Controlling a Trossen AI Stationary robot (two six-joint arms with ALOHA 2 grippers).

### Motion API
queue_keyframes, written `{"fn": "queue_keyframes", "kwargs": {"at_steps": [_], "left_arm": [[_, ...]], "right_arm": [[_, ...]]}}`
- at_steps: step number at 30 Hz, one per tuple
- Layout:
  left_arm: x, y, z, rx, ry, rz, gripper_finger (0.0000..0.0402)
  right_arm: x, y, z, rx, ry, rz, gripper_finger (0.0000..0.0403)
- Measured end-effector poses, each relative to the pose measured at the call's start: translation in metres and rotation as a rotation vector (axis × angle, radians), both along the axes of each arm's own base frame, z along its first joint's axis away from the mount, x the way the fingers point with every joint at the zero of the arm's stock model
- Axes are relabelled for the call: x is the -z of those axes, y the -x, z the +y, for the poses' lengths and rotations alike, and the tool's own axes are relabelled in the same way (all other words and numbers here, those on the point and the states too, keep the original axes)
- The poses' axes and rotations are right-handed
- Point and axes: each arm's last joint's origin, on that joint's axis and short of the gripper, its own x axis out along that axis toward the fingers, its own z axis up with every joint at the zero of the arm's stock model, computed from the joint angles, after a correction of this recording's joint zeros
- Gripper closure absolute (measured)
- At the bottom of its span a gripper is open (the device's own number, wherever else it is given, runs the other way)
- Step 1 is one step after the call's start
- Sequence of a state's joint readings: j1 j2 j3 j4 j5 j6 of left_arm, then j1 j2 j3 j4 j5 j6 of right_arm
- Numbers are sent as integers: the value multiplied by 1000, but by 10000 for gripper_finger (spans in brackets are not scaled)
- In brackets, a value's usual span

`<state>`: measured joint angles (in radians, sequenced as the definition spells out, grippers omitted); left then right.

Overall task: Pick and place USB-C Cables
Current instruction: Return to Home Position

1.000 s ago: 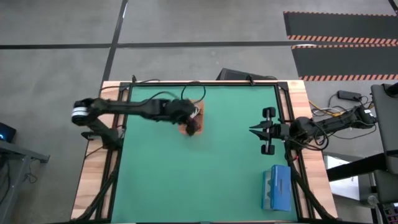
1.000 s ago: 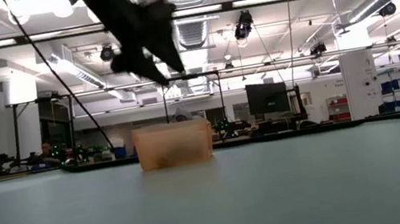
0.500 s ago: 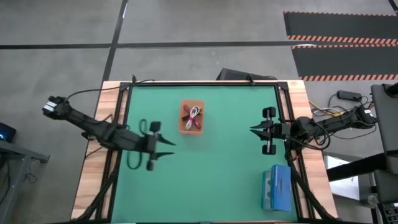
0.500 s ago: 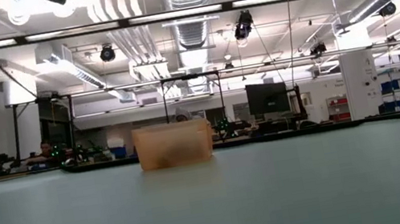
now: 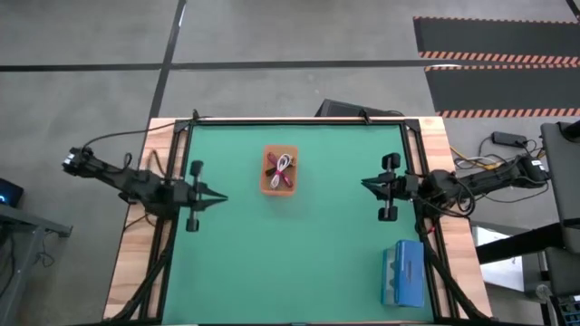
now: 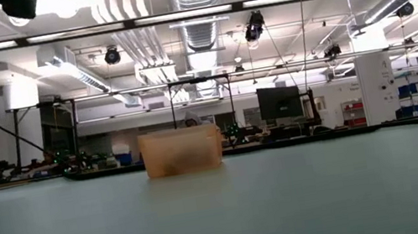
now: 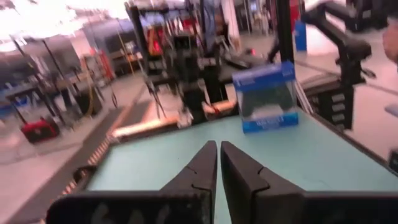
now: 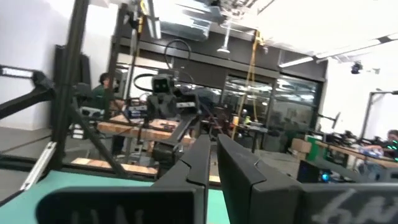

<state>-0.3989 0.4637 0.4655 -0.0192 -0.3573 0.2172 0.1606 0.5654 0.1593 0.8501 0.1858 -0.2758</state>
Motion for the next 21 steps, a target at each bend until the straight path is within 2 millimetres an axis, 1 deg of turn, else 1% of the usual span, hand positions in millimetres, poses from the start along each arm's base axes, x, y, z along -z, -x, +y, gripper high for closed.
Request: {"fn": "queue_keyframes", "kwargs": {"at_steps": [3,6,9,11,14,17,21], "left_arm": [[-6,4,4,-16,-39,-76,400],[-6,5,7,-41,-119,-88,401],[-6,11,13,-72,-150,-98,401],[-6,17,17,-92,-149,-95,401],[-5,26,23,-137,-123,-108,401],[1,33,27,-173,-97,-130,401],[9,39,30,-192,-70,-157,401]], "right_arm": [[-1,-1,-5,27,-15,-2,393],[-5,-2,-10,65,-4,-10,394],[-10,-2,-14,106,22,-22,394],[-13,-2,-17,128,29,-26,394],[-16,-4,-21,153,38,18,394],[-19,-5,-23,169,41,68,394],[-24,-3,-25,181,46,87,394]]}}
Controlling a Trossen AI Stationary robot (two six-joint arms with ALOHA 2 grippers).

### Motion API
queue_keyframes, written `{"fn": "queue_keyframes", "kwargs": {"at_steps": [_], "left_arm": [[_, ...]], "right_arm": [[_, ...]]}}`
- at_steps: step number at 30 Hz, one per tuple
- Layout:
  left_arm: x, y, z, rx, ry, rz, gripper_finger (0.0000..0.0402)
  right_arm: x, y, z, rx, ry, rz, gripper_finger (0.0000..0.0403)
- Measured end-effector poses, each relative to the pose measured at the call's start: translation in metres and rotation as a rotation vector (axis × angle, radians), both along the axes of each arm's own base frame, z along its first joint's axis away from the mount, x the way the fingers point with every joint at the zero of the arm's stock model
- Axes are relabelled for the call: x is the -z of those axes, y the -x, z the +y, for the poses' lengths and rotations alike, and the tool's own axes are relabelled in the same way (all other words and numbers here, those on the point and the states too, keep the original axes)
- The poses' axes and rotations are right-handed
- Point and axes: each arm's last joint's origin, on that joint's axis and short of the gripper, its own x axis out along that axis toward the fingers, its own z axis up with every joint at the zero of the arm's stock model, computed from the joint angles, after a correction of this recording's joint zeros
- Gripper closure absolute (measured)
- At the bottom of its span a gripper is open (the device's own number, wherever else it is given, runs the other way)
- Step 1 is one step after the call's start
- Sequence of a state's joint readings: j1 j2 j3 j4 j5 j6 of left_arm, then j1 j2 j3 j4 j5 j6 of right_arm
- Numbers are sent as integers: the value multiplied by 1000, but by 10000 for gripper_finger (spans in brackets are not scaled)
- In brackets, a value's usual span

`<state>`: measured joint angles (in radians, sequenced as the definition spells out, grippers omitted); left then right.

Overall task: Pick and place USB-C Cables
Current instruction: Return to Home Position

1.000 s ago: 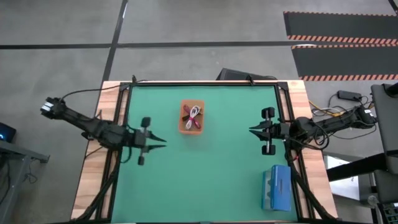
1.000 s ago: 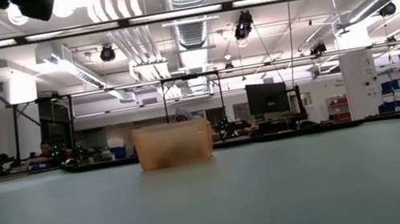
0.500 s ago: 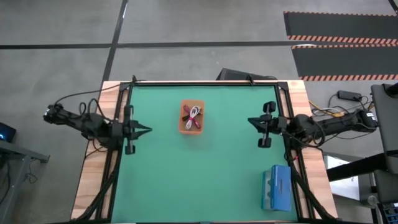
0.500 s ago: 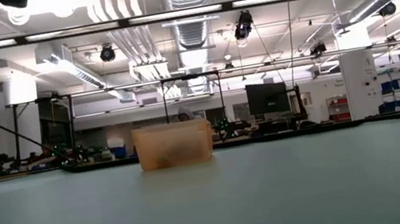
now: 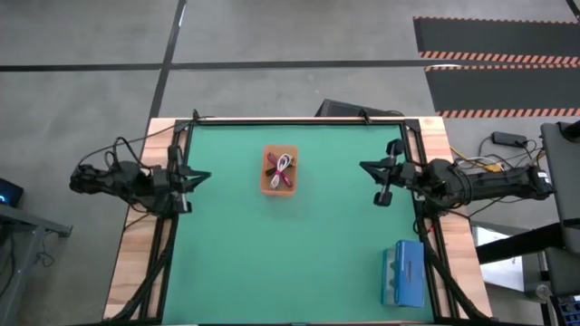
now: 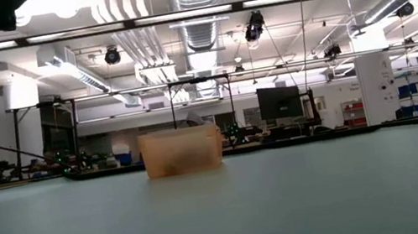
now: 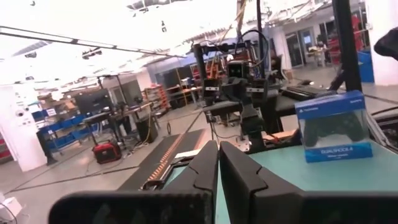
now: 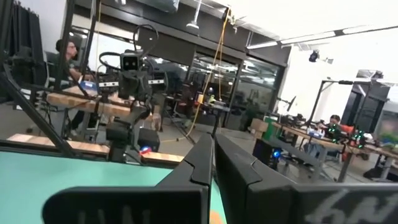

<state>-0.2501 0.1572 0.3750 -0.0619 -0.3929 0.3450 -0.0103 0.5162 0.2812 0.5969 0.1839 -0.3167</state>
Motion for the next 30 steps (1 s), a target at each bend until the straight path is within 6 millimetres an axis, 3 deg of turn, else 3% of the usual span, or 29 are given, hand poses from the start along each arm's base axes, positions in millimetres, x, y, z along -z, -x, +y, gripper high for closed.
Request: {"fn": "queue_keyframes", "kwargs": {"at_steps": [7,15,20,30], "left_arm": [[19,2,2,-40,41,1,402],[35,4,2,-37,70,-18,402],[38,2,2,-36,83,-6,401],[63,-6,0,-25,127,55,401]], "right_arm": [[-11,21,0,7,24,-67,394],[-5,42,0,7,24,-108,394],[-2,49,1,6,18,-115,394],[15,58,1,22,77,-89,394]]}}
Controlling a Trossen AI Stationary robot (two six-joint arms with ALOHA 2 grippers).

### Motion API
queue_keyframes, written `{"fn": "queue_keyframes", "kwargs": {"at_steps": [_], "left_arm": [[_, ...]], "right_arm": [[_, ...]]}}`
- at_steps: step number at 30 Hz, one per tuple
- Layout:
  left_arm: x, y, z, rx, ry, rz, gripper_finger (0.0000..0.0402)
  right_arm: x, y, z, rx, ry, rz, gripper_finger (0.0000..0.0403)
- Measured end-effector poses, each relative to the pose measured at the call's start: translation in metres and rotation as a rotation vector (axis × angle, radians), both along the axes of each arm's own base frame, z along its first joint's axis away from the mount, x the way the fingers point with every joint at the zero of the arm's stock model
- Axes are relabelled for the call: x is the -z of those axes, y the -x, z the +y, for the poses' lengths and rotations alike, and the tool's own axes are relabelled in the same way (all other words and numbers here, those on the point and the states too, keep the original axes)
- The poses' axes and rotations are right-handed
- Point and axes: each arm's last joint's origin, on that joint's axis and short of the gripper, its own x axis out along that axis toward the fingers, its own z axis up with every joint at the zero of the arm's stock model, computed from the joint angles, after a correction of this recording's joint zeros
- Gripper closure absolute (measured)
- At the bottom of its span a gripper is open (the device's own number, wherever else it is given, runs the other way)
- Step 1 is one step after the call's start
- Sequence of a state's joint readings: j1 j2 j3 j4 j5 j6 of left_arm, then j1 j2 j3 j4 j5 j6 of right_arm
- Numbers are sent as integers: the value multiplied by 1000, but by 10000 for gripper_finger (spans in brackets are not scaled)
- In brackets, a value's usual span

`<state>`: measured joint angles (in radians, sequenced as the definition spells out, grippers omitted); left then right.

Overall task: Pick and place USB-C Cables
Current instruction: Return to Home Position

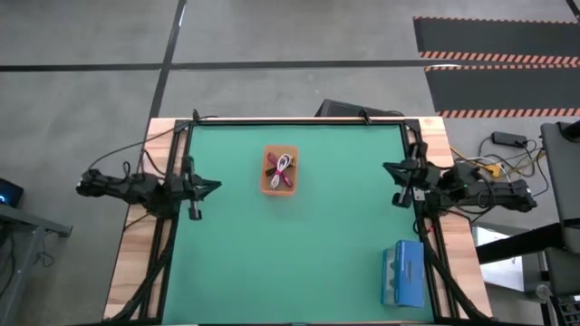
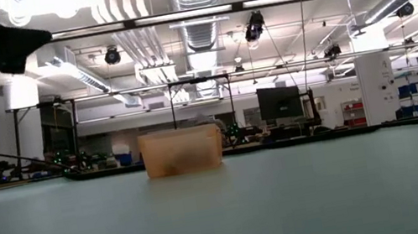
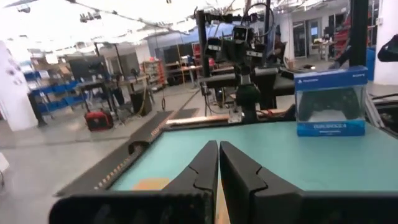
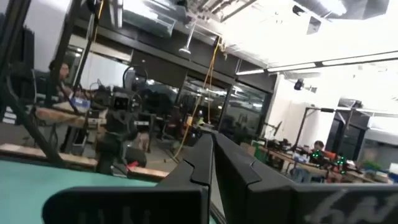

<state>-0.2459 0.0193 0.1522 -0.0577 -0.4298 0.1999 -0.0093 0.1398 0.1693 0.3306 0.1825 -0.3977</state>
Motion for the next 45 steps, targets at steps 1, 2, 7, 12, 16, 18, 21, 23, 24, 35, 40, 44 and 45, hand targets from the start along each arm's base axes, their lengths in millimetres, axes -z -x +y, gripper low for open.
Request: {"fn": "queue_keyframes", "kwargs": {"at_steps": [1,2,7,12,16,18,21,23,24,35,40,44,45], "left_arm": [[3,-1,0,2,9,5,401],[8,-2,-1,3,18,15,401],[24,-7,-2,8,49,34,401],[35,-10,-3,17,63,-1,401],[36,-11,-3,18,77,-1,401],[36,-11,-3,31,80,0,401],[37,-11,-4,45,81,7,401],[37,-11,-4,45,80,9,401],[37,-11,-4,48,80,9,401],[37,-12,-4,48,75,11,401],[37,-12,-4,47,74,17,401],[37,-12,-4,47,73,18,401],[37,-12,-4,47,73,18,401]], "right_arm": [[1,1,0,2,4,6,394],[2,2,0,2,6,12,394],[7,7,0,3,12,21,394],[14,10,0,7,15,32,394],[15,8,0,7,14,34,394],[20,8,0,3,5,40,394],[29,5,0,-2,-11,54,394],[34,3,0,-10,-33,44,394],[37,2,0,-14,-45,45,394],[46,-1,3,-161,-191,19,394],[55,-4,2,-175,-297,104,394],[63,-7,2,-164,-315,190,394],[65,-7,2,-161,-317,207,394]]}}
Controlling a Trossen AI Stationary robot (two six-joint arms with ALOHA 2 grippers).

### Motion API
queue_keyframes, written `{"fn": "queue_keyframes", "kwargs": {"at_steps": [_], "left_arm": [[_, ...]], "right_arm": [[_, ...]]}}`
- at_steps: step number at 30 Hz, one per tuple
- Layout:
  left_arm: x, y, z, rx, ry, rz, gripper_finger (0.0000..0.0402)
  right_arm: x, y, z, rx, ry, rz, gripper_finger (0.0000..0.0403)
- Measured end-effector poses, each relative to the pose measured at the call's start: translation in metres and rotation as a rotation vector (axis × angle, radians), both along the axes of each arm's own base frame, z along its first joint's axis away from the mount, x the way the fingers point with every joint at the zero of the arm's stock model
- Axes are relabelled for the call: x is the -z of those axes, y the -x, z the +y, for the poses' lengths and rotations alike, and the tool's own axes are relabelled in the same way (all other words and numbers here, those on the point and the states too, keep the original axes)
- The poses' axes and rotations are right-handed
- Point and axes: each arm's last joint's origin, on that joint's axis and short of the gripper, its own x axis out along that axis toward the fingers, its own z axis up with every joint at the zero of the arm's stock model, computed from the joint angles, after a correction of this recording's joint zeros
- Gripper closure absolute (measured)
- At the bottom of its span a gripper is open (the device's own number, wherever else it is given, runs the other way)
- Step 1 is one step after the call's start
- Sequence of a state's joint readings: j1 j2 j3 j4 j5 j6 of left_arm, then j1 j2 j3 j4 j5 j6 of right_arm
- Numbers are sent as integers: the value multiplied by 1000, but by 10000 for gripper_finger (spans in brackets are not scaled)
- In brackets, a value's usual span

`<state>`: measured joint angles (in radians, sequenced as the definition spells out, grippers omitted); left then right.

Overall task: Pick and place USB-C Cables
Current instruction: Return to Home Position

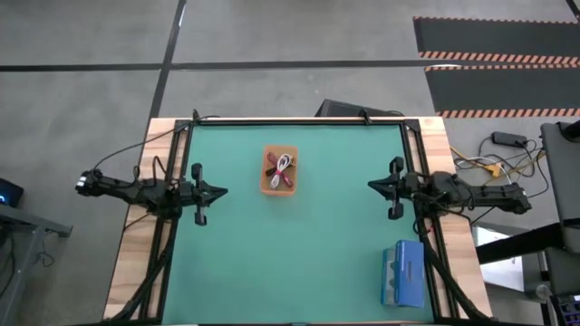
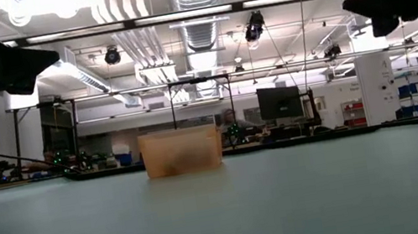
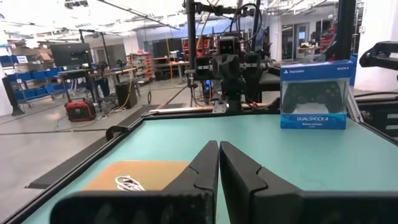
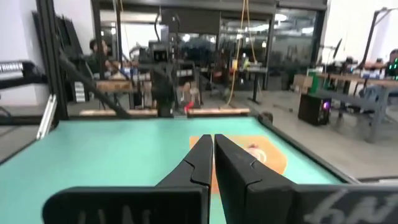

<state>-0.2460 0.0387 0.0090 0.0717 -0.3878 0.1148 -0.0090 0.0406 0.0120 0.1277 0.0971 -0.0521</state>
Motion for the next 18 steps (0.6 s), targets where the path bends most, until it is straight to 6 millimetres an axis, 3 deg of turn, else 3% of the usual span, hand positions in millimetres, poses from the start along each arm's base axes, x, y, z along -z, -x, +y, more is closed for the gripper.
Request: {"fn": "queue_keyframes", "kwargs": {"at_steps": [16,18], "left_arm": [[0,0,0,-3,-1,2,401],[0,0,0,-3,-1,2,402]], "right_arm": [[9,-2,0,1,2,92,394],[9,-2,0,5,64,100,394]]}}
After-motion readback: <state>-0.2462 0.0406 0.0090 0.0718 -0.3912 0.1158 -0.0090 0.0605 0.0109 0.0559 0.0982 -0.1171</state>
